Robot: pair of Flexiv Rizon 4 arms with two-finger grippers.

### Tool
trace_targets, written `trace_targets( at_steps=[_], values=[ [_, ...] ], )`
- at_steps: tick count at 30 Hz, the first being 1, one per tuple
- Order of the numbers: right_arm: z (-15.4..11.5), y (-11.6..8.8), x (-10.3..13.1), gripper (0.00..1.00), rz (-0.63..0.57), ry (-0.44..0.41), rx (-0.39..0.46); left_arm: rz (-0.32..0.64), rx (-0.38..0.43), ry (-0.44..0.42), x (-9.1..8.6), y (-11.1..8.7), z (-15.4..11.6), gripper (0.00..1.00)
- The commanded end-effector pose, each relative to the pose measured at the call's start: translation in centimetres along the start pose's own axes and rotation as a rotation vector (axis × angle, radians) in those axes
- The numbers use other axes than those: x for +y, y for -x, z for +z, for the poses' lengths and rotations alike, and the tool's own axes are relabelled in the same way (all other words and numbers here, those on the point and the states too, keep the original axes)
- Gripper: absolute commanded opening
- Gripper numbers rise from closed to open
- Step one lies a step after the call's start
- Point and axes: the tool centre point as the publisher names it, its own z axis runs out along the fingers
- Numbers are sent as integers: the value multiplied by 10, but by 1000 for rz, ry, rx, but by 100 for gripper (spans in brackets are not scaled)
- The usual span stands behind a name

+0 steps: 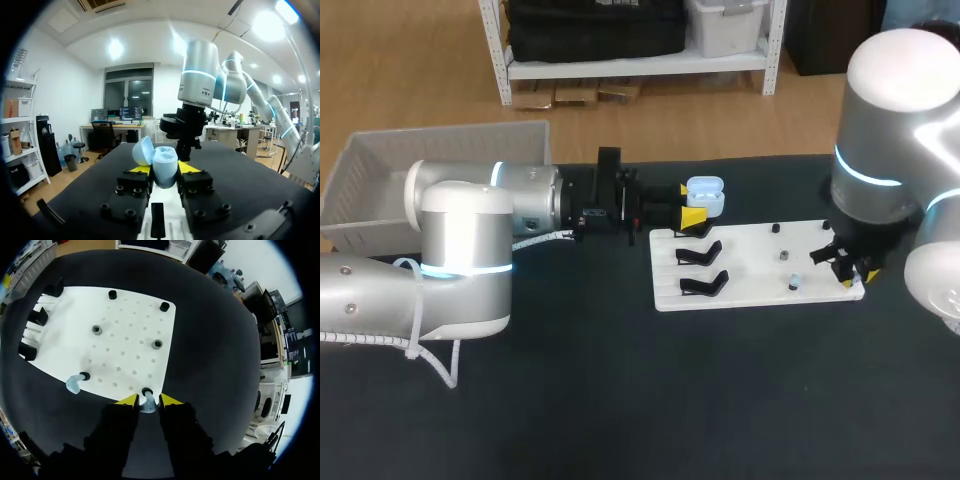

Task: Pick up each earbud case from the left stands, insert the matching earbuds, close the lid, and place the case in the box.

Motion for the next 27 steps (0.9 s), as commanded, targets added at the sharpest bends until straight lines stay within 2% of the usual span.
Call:
trace_targets(
  at_steps=[1, 9, 10, 13, 20, 27],
  values=[
    [1, -3, 1, 25, 3, -8, -7, -1, 0, -3, 2, 0, 0, 0],
    [-1, -4, 1, 24, 4, -17, -8, -1, 0, -3, 2, 0, 0, 0],
    [-1, -4, 1, 21, 4, -17, -8, -1, 0, -3, 2, 0, 0, 0],
    [-1, -4, 1, 1, 4, -18, -8, -1, 0, -3, 2, 0, 0, 0],
    [-6, -5, 1, 0, -1, -22, -9, -1, 0, -3, 2, 0, 0, 0],
    [-30, -2, 0, 0, -1, -31, -15, -1, 0, -3, 2, 0, 0, 0]
  ],
)
